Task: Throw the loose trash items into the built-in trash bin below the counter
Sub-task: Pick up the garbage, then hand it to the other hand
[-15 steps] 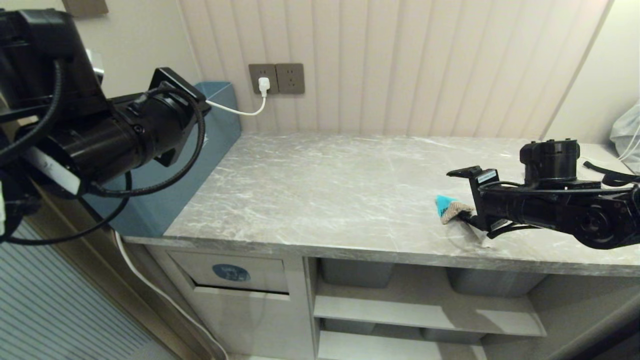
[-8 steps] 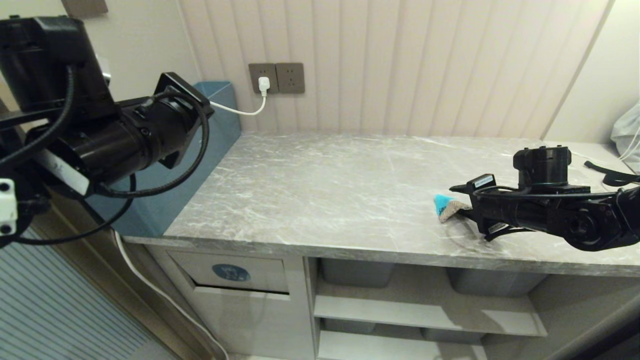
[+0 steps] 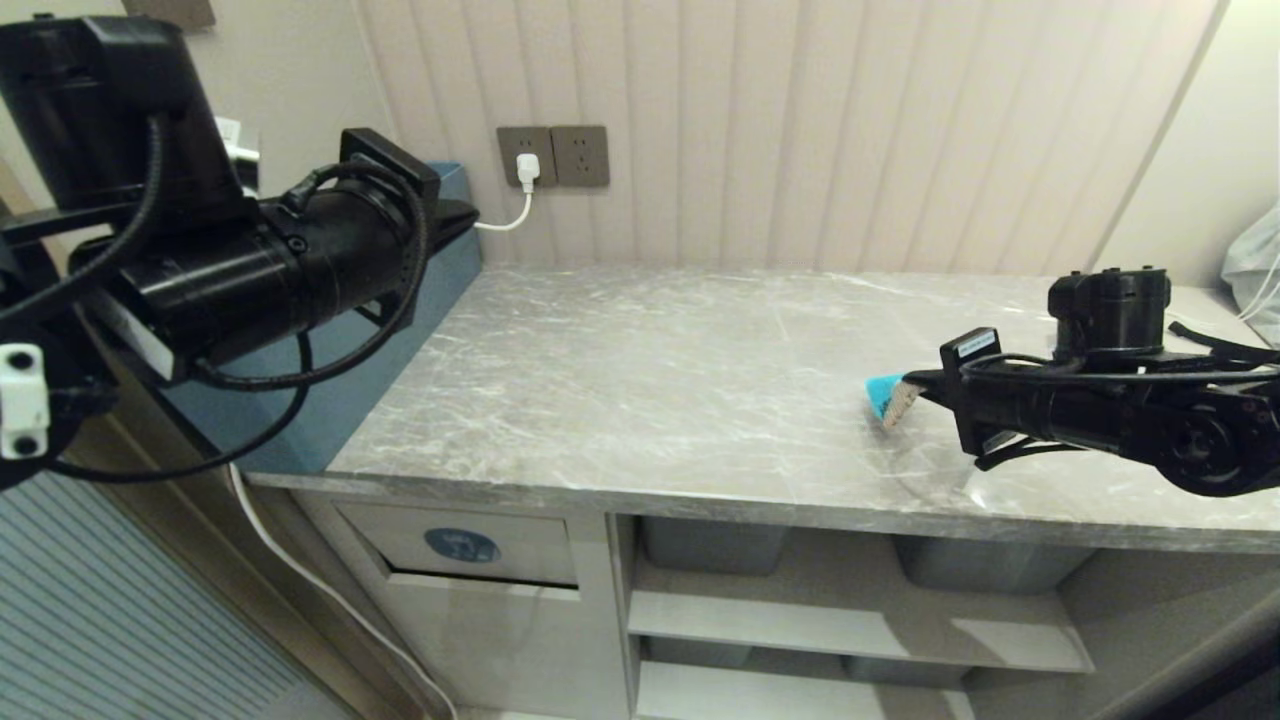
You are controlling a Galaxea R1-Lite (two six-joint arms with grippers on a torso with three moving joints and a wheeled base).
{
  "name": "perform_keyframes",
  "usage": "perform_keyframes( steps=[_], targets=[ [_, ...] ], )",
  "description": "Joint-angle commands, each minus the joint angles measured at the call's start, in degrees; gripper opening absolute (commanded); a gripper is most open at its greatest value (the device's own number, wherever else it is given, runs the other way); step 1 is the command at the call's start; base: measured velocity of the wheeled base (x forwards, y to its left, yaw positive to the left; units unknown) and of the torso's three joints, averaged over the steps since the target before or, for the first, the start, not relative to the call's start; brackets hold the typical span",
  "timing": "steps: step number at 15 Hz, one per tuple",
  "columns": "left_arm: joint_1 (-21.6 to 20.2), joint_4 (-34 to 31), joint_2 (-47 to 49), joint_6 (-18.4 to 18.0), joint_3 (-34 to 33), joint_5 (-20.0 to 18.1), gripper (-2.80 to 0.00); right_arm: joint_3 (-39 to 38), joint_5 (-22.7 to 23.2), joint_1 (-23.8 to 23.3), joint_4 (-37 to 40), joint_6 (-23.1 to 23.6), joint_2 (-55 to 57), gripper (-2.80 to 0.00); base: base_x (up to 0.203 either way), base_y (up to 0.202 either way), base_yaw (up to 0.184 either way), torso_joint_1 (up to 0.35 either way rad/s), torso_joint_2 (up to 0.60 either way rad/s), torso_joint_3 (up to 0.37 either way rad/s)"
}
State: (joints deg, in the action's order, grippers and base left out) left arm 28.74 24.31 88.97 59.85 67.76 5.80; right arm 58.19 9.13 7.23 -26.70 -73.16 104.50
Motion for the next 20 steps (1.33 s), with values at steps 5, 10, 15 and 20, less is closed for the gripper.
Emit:
perform_keyframes(
  steps=[5, 10, 15, 20],
  targets=[
    [5.22, 0.83, 1.76, 7.89, -3.79, -11.31, 0.00, 4.88, 3.84, 10.27, 3.64, -0.84, -10.39, -2.80, 0.000, 0.000, 0.000, 0.000, 0.00, 0.000],
    [9.68, 7.09, 1.77, 10.87, -6.97, -17.26, 0.00, 9.18, 3.62, 14.08, 7.28, -1.50, -11.66, -2.80, 0.000, 0.000, 0.000, 0.000, 0.00, 0.000],
    [16.47, 11.95, 1.77, 10.84, -9.61, -17.09, 0.00, 13.64, 4.14, 18.92, 13.64, -4.34, -15.00, -2.80, 0.000, 0.000, 0.000, 0.000, 0.00, 0.000],
    [18.98, 14.26, 3.06, 10.77, -9.38, -16.67, 0.00, 16.52, 4.05, 24.02, 16.60, -4.80, -16.32, -2.80, 0.000, 0.000, 0.000, 0.000, 0.00, 0.000]
  ],
)
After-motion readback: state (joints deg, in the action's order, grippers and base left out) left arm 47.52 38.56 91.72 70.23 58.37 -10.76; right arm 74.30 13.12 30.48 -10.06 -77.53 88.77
